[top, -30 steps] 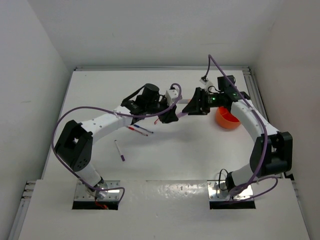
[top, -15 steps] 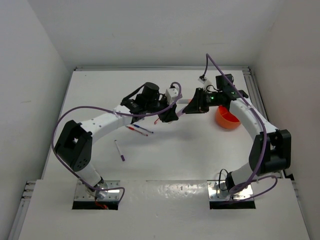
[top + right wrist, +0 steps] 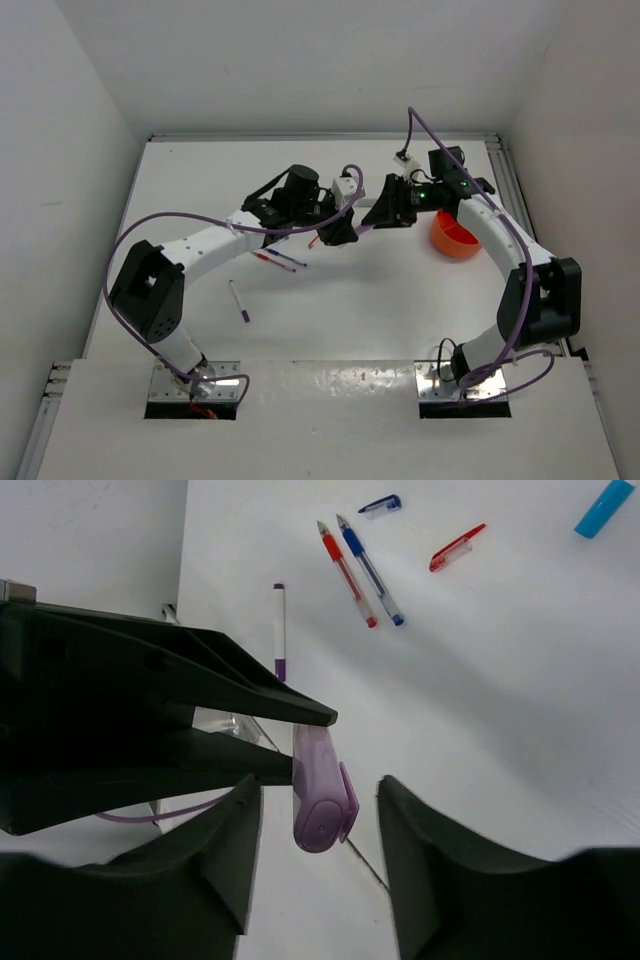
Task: Sort the stationery into containers
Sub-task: Place the pen in the storage box.
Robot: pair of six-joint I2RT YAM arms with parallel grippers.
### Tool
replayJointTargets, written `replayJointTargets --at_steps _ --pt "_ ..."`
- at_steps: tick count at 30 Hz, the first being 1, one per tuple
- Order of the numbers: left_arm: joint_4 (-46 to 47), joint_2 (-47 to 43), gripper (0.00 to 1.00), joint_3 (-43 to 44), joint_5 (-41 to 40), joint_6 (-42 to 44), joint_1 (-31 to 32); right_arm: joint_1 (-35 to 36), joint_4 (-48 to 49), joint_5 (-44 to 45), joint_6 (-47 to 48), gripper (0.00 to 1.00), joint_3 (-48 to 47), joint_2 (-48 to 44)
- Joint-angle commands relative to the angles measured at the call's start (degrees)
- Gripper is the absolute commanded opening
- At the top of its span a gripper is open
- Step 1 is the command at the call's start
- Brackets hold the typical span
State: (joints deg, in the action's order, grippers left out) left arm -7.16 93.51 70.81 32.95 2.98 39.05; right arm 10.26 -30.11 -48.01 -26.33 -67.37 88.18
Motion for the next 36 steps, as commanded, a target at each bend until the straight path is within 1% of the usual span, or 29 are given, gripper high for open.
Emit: replayJointTargets --at_steps 1,3,4,5,6,8,9,11,12,13,14,16,18,19,20,21,22,24,25,28,31,36 --pt "2.1 -2.2 0.12 2.0 1.8 0.4 0.7 0.2 0.9 -0.9 0.6 0.46 -2.5 0.0" --pt "2.1 -2.1 0.13 2.0 1.7 0.3 0.8 0.3 1.5 -2.0 0.1 0.40 -2.3 0.0" --pt "2.2 -1.9 0.13 1.9 1.7 0.4 0.9 0.3 1.8 -2.4 -0.2 0.34 -2.2 0.0" --pt "2.2 -1.9 0.12 2.0 1.6 0.4 0.9 0.5 2.1 -2.9 -0.2 0.30 -2.1 -0.2" --pt "2.2 -1.8 0.14 2.0 1.6 0.4 0.9 0.5 2.2 -3.1 -0.1 0.22 -2.1 -0.3" --pt "2.2 -1.8 0.17 2.1 1.5 0.3 1.0 0.9 2.1 -3.1 0.1 0.14 -2.1 -0.6" --pt "2.2 -1.8 0.31 2.3 1.3 0.1 1.1 0.9 2.1 -3.0 0.4 0.11 -2.0 -0.6" --pt "1.1 -1.6 0.56 2.6 0.1 -0.1 1.2 0.6 0.4 -2.4 1.9 0.02 -2.6 -1.1" --pt "0.4 -1.6 0.72 3.1 -0.6 0.0 1.2 0.2 -0.4 -1.7 2.9 0.00 -2.8 -1.3" --pt "-1.2 -1.7 0.91 3.4 -2.4 0.3 1.0 -0.2 -1.4 -0.6 4.9 0.00 -3.3 -1.9" --pt "-1.9 -1.8 1.00 3.6 -3.1 0.6 0.8 -1.5 -3.9 0.4 6.4 0.00 -4.1 -2.4" --pt "-3.1 -2.5 1.00 4.3 -3.8 0.6 -1.7 -3.2 -6.9 3.3 11.4 0.00 -5.3 -3.8" --pt "-4.8 -3.1 1.00 5.1 -4.5 0.1 -3.8 -6.9 -12.7 5.3 15.3 0.00 -8.4 -4.6" --pt "-6.1 -3.2 1.00 5.3 -4.2 0.3 -5.7 -9.4 -16.3 7.9 19.0 0.00 -10.6 -5.4" --pt "-7.0 -3.3 1.00 5.7 -3.9 1.0 -6.5 -10.0 -17.6 9.6 20.7 0.00 -11.5 -6.1" --pt "-7.7 -3.3 1.00 6.1 -3.4 1.4 -8.0 -12.3 -19.0 11.5 24.2 0.00 -12.5 -6.9" --pt "-8.6 -3.3 1.00 6.2 -3.4 1.8 -8.5 -14.5 -20.9 15.8 25.7 0.00 -13.6 -8.7" --pt "-8.7 -3.6 1.00 5.9 -3.7 1.7 -9.2 -17.5 -21.9 19.1 29.7 0.00 -13.7 -10.6" --pt "-7.9 -3.7 1.00 5.2 -3.9 1.4 -9.5 -21.3 -22.5 20.6 30.6 0.00 -13.0 -12.5" --pt "-5.9 -4.3 1.00 4.0 -4.2 1.1 -9.3 -28.2 -23.2 21.3 33.7 0.00 -10.8 -14.5" --pt "-5.2 -3.2 1.00 4.3 -4.0 0.4 -9.3 -33.3 -23.2 21.1 34.8 0.00 -9.0 -15.5" --pt "-4.4 -1.8 1.00 5.4 -3.6 0.4 -9.3 -38.2 -21.1 20.4 36.3 0.00 -6.0 -15.2"
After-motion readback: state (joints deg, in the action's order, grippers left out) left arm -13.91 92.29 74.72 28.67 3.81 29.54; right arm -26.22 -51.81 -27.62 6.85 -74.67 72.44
